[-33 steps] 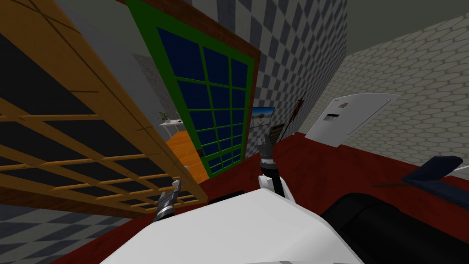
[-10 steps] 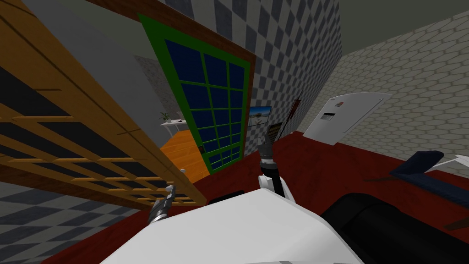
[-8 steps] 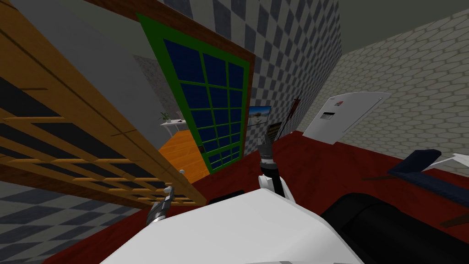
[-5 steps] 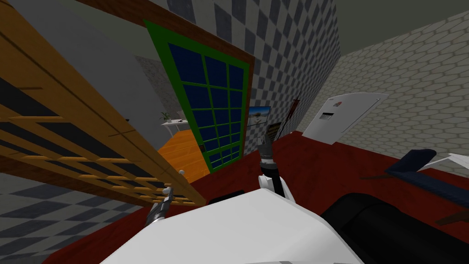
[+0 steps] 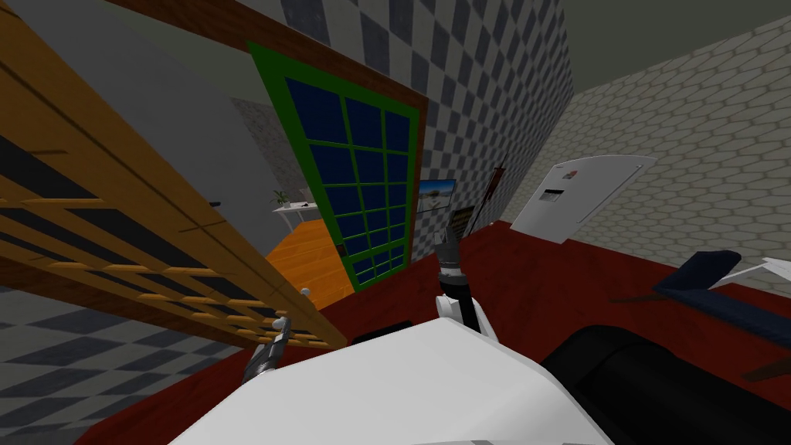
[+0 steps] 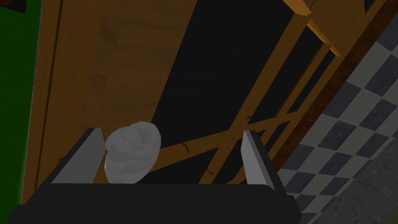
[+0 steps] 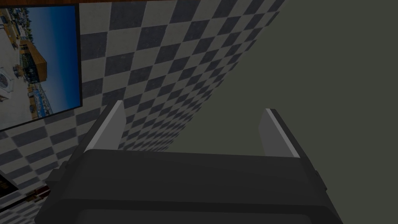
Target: Pull the door open
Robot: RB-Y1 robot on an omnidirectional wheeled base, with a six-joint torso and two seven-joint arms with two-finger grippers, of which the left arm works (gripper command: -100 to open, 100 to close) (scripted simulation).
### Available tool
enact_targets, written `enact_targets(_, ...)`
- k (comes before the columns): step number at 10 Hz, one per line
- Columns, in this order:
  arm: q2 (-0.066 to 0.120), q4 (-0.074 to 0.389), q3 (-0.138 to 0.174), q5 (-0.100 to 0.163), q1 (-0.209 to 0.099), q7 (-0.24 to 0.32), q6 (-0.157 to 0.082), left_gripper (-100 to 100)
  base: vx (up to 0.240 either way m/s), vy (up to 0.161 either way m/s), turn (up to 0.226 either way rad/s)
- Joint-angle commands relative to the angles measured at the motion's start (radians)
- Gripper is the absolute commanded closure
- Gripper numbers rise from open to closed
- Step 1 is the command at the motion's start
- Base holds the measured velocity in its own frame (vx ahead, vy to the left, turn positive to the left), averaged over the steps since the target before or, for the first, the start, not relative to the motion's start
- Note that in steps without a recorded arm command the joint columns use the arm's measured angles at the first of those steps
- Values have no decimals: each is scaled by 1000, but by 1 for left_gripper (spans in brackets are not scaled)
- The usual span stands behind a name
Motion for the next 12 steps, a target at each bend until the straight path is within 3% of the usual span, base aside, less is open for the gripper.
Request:
enact_targets(1,-8,-31,6,2,29,-1,46,100,0,0,0)
enact_targets(3,-8,-31,6,2,29,-1,46,100,1,3,1)
enact_targets(4,-6,-34,-5,1,13,45,18,100,-40,12,-90)
enact_targets(9,-4,-32,-11,10,6,168,17,100,-55,48,-96)
enact_targets(12,-3,-31,-12,12,4,204,17,100,-33,22,-45)
